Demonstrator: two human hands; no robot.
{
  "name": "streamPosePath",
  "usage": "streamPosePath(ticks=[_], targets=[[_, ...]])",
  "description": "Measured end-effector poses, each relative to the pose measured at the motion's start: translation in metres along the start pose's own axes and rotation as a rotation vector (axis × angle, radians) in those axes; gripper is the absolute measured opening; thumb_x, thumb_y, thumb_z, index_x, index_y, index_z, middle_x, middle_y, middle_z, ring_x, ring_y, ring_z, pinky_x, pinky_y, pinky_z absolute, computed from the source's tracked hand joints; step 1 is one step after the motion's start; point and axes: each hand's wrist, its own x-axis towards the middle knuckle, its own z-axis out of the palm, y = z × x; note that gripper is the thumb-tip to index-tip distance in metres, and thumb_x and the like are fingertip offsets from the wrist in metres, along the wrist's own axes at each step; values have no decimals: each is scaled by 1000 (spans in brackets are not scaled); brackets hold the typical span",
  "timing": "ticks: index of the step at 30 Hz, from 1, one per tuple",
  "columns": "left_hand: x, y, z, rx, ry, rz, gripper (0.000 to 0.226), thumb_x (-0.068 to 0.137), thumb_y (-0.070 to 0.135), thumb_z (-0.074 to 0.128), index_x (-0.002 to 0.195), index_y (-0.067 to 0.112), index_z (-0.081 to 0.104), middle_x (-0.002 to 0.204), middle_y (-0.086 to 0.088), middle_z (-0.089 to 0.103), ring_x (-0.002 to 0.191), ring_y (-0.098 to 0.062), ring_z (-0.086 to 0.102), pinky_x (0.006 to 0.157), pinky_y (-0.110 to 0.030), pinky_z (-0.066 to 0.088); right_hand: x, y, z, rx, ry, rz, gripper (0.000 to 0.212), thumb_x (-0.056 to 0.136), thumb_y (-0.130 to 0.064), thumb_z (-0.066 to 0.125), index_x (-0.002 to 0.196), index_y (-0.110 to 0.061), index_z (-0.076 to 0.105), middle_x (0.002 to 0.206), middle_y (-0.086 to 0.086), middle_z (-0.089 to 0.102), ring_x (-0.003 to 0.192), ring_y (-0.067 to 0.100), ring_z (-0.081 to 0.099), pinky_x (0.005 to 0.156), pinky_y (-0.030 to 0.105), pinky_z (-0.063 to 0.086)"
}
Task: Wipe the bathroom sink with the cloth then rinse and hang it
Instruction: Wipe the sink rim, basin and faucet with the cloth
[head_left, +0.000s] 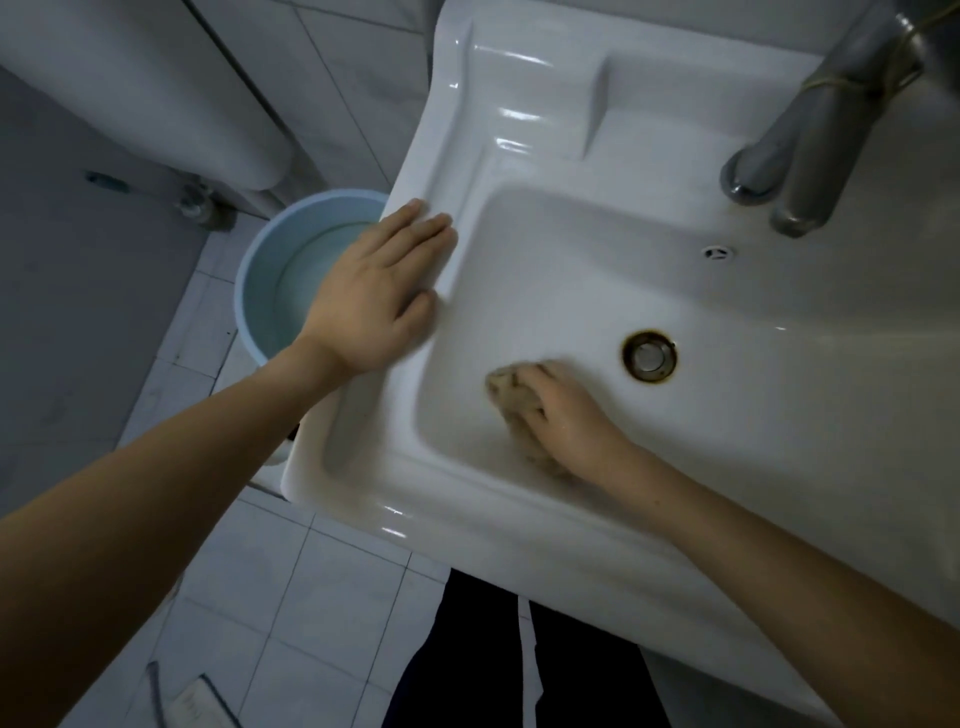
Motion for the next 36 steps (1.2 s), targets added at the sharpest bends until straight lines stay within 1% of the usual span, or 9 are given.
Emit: streamPosePath(ticks=[4, 7, 11, 14, 16, 23, 28, 31, 36], targets=[[1, 1, 3, -12, 32, 15, 56, 93, 24, 44, 145, 6, 44, 153, -10, 41, 149, -29, 25, 123, -26, 6, 9, 49, -13, -371, 193, 507, 38, 95, -6, 21, 125, 2, 42, 117, 24, 46, 98, 26, 47, 83, 23, 27], [0, -1, 4, -16, 39, 38, 55, 92, 23, 44, 144, 4, 45, 152, -12, 43, 148, -31, 27, 123, -33, 13, 52, 26, -20, 14, 636, 746, 23, 94, 3, 38, 112, -1, 52, 114, 20, 51, 96, 26, 55, 81, 24, 36], [0, 0, 4, -26, 34, 16, 56, 91, 23, 45, 144, 6, 45, 153, -8, 42, 149, -27, 25, 123, -27, 8, 103, -20, -32, 612, 948, 753, 32, 98, -3, 31, 72, -21, 36, 66, -11, 35, 45, -7, 38, 49, 18, 35], [1, 0, 3, -45, 34, 0, 57, 92, 27, 43, 145, 7, 44, 154, -7, 41, 149, -25, 23, 122, -22, 4, 104, -29, -20, 410, 733, 620, 18, 92, 3, 45, 104, -4, 56, 96, 7, 58, 82, -3, 54, 74, 12, 37], [0, -1, 2, -44, 30, 3, 58, 92, 29, 42, 146, 7, 44, 154, -7, 40, 149, -25, 22, 121, -20, 2, 85, -31, -8, 315, 499, 417, 37, 87, 3, 54, 124, -3, 55, 117, 12, 59, 101, 10, 53, 86, 4, 33], [-1, 6, -3, -67, -2, 3, 56, 95, 28, 42, 146, 7, 42, 155, -9, 38, 150, -25, 20, 119, -16, -2, -14, -32, -28, 154, -295, 96, 11, 82, 0, 61, 90, -4, 67, 88, 7, 62, 80, 17, 52, 71, 29, 37], [-1, 8, -7, -53, -35, 0, 60, 94, 34, 37, 147, 7, 40, 155, -11, 37, 150, -28, 20, 120, -21, 0, -74, 31, -79, -47, -410, 349, 16, 82, -7, 53, 70, -15, 61, 86, 8, 68, 78, 25, 62, 73, 37, 48], [-1, 11, -8, -53, -34, -6, 60, 93, 33, 37, 147, 6, 41, 155, -13, 38, 149, -30, 21, 121, -25, 2, -112, 53, -113, -104, -428, 479, 31, 79, -7, 56, 56, -28, 53, 73, -9, 63, 63, 5, 57, 63, 27, 44], [-1, 11, -9, -40, -35, 0, 60, 93, 32, 38, 147, 6, 40, 154, -14, 39, 149, -31, 21, 121, -28, 6, -150, 72, -149, -326, -398, 534, 17, 84, -19, 64, 86, -34, 71, 94, -10, 70, 85, 13, 65, 74, 26, 50]])
